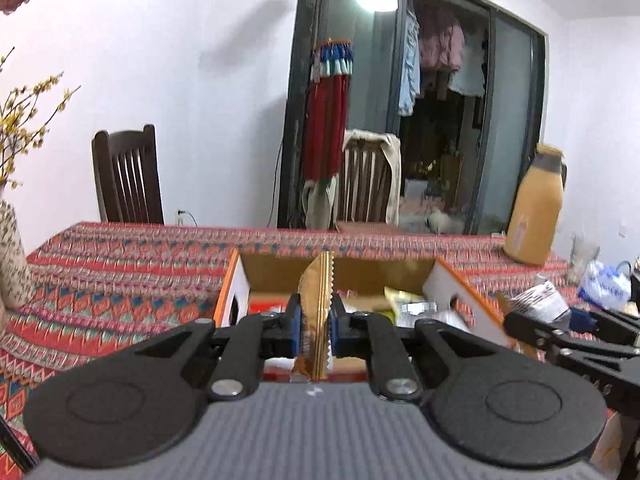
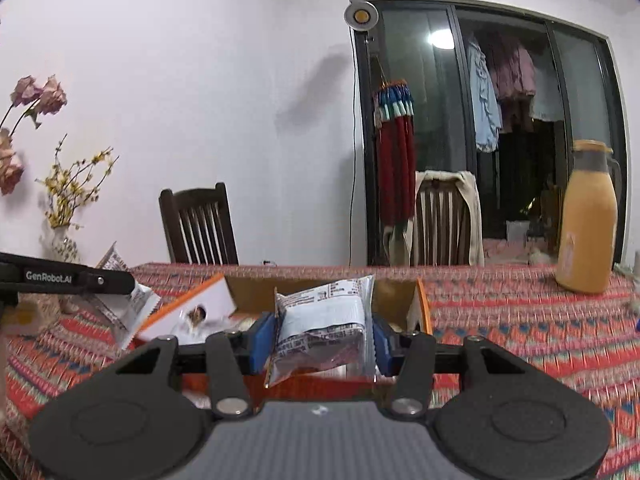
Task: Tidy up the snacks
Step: 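Carry both packets into the cardboard box and open both grippers, then move both grippers back from the box to the snack pile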
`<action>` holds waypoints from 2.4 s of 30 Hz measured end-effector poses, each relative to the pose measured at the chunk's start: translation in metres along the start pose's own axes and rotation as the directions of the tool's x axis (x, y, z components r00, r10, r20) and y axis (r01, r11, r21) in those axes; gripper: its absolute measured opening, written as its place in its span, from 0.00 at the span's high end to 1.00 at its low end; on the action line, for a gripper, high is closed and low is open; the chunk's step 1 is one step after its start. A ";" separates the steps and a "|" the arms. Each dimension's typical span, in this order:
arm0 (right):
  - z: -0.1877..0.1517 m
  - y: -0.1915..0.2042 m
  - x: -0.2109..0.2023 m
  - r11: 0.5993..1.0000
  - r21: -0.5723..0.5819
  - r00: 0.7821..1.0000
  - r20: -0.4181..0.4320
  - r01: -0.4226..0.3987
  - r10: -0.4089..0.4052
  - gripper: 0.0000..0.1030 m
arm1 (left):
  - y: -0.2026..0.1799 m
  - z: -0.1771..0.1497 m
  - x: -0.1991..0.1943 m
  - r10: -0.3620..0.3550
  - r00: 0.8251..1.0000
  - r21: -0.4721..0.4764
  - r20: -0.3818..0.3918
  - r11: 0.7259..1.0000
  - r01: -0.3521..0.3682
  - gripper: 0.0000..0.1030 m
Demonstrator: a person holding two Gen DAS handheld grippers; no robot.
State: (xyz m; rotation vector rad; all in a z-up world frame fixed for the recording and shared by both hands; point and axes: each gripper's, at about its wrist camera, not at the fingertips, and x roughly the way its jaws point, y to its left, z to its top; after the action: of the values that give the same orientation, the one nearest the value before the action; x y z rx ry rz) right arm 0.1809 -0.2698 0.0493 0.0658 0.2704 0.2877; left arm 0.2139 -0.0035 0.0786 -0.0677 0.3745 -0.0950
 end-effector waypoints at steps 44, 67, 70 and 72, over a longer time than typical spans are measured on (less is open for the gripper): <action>0.005 -0.025 0.084 0.996 0.088 0.998 -0.059 0.034 -0.029 0.00 | 0.001 -0.012 0.077 0.089 0.996 -0.055 0.012 0.995 -0.088 0.00; 0.025 -0.007 0.032 0.999 0.002 0.999 0.008 0.051 -0.051 0.00 | 0.005 -0.014 0.016 0.139 0.990 -0.018 0.028 0.990 -0.139 0.00; 0.012 -0.001 0.022 0.999 -0.028 0.999 -0.021 0.043 -0.044 0.00 | 0.014 -0.026 0.003 0.111 0.994 -0.015 -0.001 0.994 -0.111 0.00; 0.003 0.001 0.014 0.998 -0.043 0.998 -0.047 0.039 -0.041 0.00 | 0.018 -0.034 -0.009 0.099 0.995 -0.004 -0.009 0.995 -0.099 0.00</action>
State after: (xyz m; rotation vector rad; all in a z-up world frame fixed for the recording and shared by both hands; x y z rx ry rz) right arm 0.1944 -0.2646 0.0484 0.0117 0.3128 0.2556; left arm 0.1948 0.0141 0.0483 -0.0535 0.3863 0.0031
